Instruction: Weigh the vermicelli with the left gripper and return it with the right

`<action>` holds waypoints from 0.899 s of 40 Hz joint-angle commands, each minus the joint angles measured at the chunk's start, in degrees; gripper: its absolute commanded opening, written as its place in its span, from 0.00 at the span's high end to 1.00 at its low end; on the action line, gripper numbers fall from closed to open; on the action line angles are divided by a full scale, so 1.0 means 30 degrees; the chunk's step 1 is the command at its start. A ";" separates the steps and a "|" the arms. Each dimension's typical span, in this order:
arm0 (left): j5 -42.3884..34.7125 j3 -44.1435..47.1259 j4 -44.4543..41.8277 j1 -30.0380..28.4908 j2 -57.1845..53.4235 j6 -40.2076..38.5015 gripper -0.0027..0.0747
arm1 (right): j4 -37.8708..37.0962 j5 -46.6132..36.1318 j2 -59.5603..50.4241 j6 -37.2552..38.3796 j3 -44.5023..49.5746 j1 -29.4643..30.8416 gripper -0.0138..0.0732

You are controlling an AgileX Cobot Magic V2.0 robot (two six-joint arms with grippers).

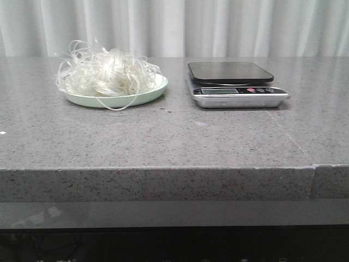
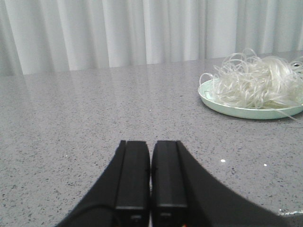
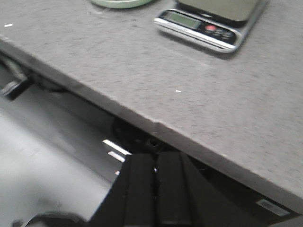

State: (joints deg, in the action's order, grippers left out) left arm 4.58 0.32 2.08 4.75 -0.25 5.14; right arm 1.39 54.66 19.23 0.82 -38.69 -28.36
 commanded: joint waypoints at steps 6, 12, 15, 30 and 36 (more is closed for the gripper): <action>-0.1709 0.0690 0.0195 -0.0036 -0.0431 0.0016 0.76 | -0.0463 -0.5680 -0.3028 -0.0062 0.3794 0.4181 0.69; -0.1709 0.0690 0.0195 -0.0036 -0.0431 0.0016 0.76 | -0.0463 -0.9000 -0.4829 -0.0062 0.6637 0.6848 0.69; -0.1709 0.0690 0.0195 -0.0036 -0.0431 0.0016 0.76 | -0.0270 -1.0629 -0.5367 -0.0062 0.7781 0.7931 0.69; -0.1709 0.0690 0.0195 -0.0036 -0.0431 0.0016 0.76 | -0.0088 -1.8649 -0.6919 -0.0045 1.2788 0.9098 0.69; -0.1709 0.0690 0.0195 -0.0036 -0.0431 0.0016 0.76 | -0.0042 -1.8962 -0.6919 -0.0045 1.3326 0.9098 0.69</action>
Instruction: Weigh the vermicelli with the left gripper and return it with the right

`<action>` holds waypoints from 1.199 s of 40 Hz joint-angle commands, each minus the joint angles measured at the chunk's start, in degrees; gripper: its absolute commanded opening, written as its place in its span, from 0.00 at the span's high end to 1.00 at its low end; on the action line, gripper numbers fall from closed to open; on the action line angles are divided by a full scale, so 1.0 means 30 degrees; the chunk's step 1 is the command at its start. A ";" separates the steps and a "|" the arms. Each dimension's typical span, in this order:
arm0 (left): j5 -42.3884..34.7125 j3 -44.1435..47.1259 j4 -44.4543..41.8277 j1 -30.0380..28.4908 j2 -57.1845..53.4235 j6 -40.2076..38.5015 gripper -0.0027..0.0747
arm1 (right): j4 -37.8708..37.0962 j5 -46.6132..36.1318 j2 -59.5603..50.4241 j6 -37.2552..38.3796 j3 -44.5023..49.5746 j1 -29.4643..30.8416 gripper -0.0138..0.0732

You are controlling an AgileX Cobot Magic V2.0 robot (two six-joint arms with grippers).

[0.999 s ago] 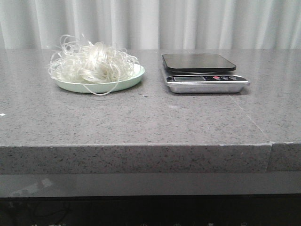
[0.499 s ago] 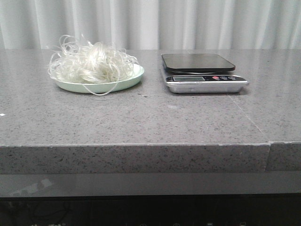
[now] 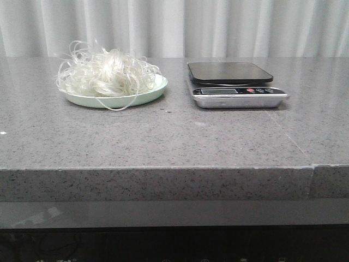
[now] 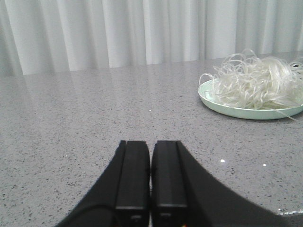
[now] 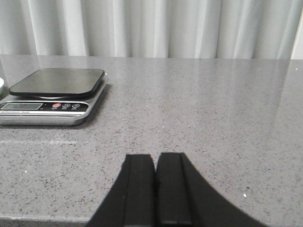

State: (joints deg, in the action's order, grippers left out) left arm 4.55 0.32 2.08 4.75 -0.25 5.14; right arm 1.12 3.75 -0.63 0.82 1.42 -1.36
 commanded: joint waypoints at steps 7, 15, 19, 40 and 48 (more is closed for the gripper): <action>-0.1699 0.0690 0.0195 -0.0036 -0.0431 0.0016 0.76 | 0.0262 -0.1997 -0.0301 -0.0045 -0.0045 0.0099 0.69; -0.1699 0.0690 0.0195 -0.0036 -0.0431 0.0016 0.76 | 0.1004 -0.2131 -0.0301 -0.0045 -0.0045 0.0099 0.69; -0.1699 0.0690 0.0195 -0.0036 -0.0431 0.0016 0.76 | 0.1019 -0.2321 -0.0301 -0.0045 -0.0045 0.0099 0.69; -0.1699 0.0690 0.0195 -0.0036 -0.0431 0.0016 0.76 | 0.1019 -0.3064 -0.0301 -0.0045 -0.0045 0.0099 0.69; -0.1699 0.0690 0.0195 -0.0036 -0.0431 0.0016 0.76 | 0.1019 -0.3064 -0.0301 -0.0045 -0.0045 0.0099 0.69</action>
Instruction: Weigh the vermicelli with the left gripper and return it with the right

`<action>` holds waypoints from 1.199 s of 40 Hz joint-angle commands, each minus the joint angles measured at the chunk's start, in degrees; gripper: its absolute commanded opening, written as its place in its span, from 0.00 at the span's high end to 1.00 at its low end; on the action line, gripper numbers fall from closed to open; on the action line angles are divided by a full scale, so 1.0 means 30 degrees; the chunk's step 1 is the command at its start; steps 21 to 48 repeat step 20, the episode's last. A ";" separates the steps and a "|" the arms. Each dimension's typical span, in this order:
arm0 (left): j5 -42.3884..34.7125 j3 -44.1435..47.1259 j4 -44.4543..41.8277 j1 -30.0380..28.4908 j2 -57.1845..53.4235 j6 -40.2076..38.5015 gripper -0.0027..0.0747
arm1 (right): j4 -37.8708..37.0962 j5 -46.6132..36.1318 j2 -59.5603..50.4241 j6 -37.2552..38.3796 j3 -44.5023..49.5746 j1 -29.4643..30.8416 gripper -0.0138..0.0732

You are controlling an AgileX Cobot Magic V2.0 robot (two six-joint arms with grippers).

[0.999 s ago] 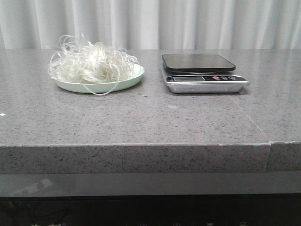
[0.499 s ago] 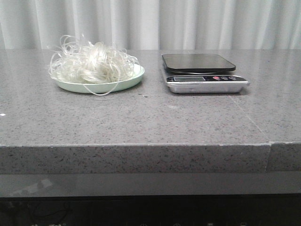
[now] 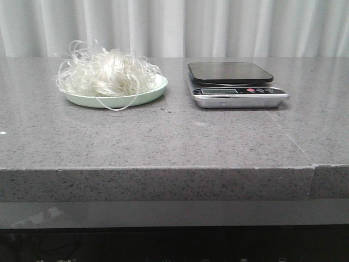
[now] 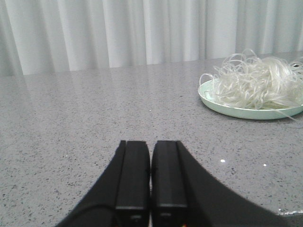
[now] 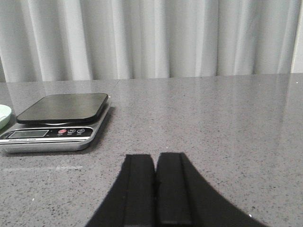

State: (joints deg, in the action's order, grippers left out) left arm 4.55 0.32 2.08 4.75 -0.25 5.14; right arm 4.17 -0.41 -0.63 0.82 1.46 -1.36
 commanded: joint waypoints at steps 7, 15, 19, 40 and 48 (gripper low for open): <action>-0.1699 0.0690 0.0195 -0.0087 -0.0431 0.0016 0.76 | 0.0001 -0.1679 -0.0301 -0.0045 -0.0056 0.0099 0.69; -0.1699 0.0690 0.0195 -0.0675 -0.0431 0.0016 0.76 | 0.0001 -0.1679 -0.0301 -0.0045 -0.0056 0.0099 0.69; -0.1699 0.0690 0.0195 -0.0640 -0.0431 0.0016 0.76 | 0.0001 -0.1679 -0.0301 -0.0045 -0.0056 0.0099 0.69; -0.1699 0.0690 0.0195 -0.0640 -0.0431 0.0016 0.76 | 0.0001 -0.1679 -0.0301 -0.0045 -0.0056 0.0099 0.69; -0.1699 0.0690 0.0195 -0.0640 -0.0431 0.0016 0.76 | 0.0001 -0.1679 -0.0301 -0.0045 -0.0056 0.0099 0.69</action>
